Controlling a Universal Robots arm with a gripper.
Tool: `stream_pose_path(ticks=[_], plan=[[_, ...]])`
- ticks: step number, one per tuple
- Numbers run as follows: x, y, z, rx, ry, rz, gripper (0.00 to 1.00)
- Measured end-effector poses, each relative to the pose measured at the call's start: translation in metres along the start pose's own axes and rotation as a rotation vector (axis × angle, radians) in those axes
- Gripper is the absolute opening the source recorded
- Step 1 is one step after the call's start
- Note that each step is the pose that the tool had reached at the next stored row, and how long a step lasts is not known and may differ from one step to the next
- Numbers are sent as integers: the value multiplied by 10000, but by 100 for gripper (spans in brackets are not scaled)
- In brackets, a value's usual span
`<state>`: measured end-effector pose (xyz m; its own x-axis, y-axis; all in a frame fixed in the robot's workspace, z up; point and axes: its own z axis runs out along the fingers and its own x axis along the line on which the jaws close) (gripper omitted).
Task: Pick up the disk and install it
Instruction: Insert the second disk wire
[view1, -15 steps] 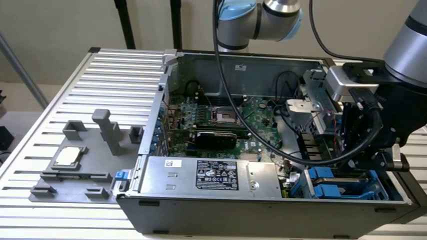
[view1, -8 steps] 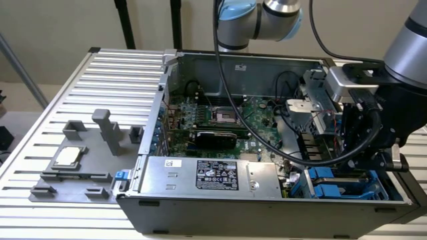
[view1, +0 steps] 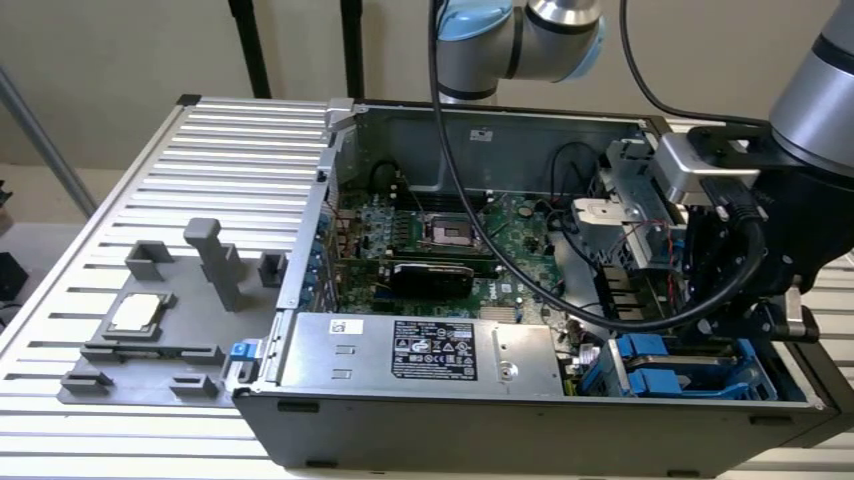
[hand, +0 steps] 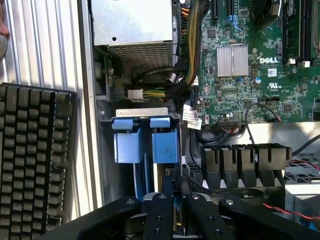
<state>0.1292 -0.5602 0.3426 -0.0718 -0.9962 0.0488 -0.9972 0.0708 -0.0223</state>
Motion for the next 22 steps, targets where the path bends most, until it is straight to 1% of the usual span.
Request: stream_pose_path(ticks=[5, 8, 11, 12, 22], plan=[[0, -1, 16, -1, -21, -17, 16], [-1, -1, 36, -2, -69, -20, 16], [0, -1, 31, -3, -68, -21, 16], [2, -1, 32, -4, -75, -22, 16], [26, -1, 80, -13, -205, -28, 16]])
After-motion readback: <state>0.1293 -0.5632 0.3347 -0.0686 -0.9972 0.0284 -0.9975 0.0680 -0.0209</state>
